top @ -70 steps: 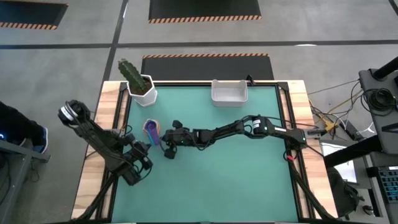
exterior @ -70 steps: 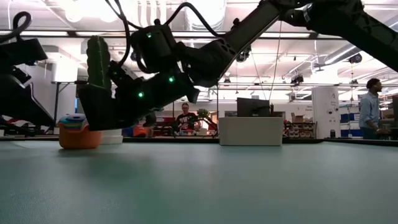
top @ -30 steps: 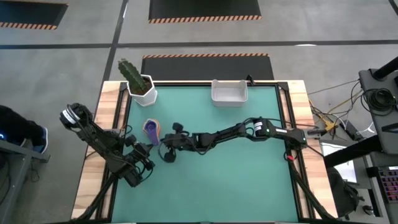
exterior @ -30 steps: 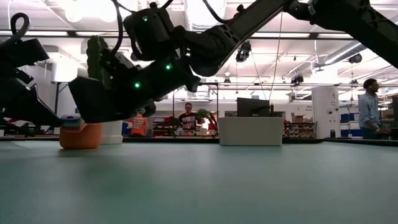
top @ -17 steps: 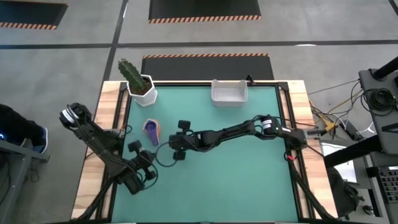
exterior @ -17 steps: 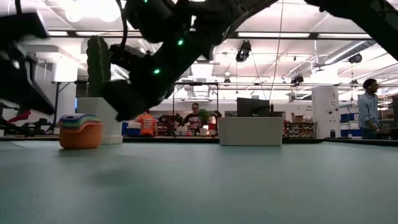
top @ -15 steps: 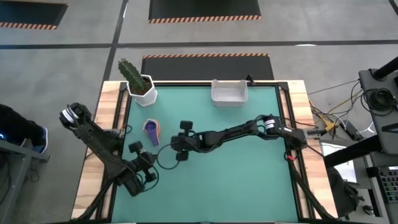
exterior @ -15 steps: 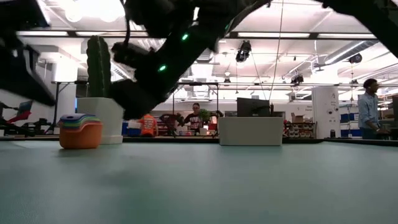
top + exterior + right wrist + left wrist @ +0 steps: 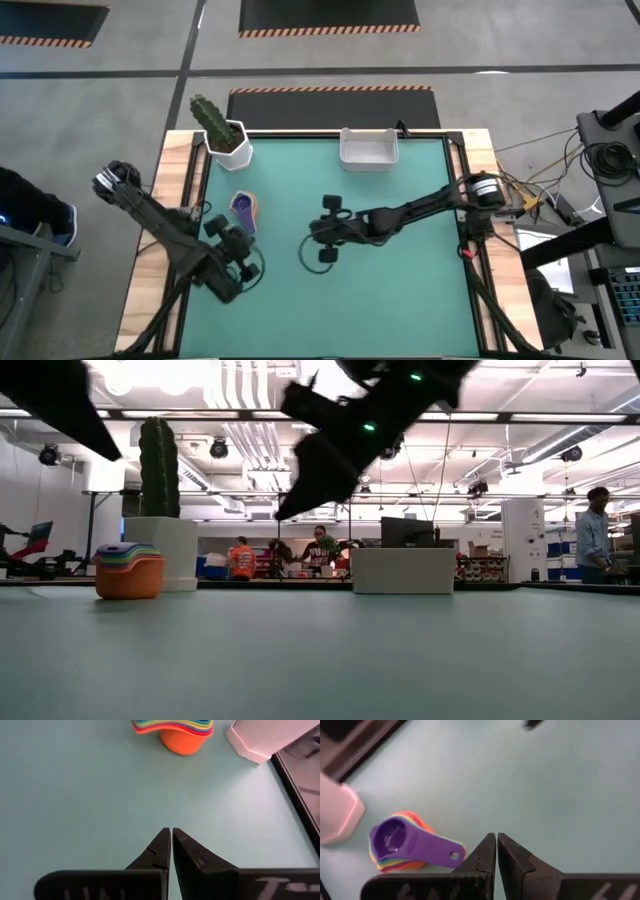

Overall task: Nest measuring cups in basket
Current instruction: Put the nested measuring cups into the gray bin

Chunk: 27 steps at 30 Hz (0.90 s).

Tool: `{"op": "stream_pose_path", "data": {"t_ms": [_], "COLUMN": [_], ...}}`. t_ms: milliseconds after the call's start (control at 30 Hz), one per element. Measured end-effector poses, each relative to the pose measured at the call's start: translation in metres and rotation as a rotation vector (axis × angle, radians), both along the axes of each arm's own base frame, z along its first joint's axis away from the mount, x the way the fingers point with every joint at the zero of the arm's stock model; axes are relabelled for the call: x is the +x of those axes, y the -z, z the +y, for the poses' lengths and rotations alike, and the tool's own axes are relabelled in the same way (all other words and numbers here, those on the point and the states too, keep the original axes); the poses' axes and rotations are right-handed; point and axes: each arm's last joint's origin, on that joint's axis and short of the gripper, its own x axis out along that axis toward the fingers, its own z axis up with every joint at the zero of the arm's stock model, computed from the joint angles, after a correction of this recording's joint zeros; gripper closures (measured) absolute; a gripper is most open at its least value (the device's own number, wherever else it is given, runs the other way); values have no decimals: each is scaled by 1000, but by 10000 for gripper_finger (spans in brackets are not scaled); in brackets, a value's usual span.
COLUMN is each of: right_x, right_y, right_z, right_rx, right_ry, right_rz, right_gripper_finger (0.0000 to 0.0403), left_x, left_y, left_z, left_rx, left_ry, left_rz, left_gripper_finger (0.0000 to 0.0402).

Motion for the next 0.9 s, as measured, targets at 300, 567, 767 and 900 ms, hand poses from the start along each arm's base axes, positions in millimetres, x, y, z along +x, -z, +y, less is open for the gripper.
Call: {"op": "stream_pose_path", "data": {"t_ms": [300, 567, 767, 900], "right_x": [-49, -104, -138, -154], "right_y": [-13, -41, -55, -60], "right_z": [-7, -12, -17, -19], "right_rx": [-93, -43, -32, -31], "right_ry": [-82, -170, -191, -190], "right_rz": [-158, -253, -323, -357], "right_gripper_finger": [394, 394, 394, 394], "left_x": [32, 42, 46, 46], "left_y": [1, 2, 1, 1], "left_z": [67, 113, 127, 126], "left_rx": [-187, -280, -380, -410], "left_ry": [-205, -268, -324, -356], "left_rz": [196, 294, 298, 285], "left_gripper_finger": [402, 402, 364, 296]}}
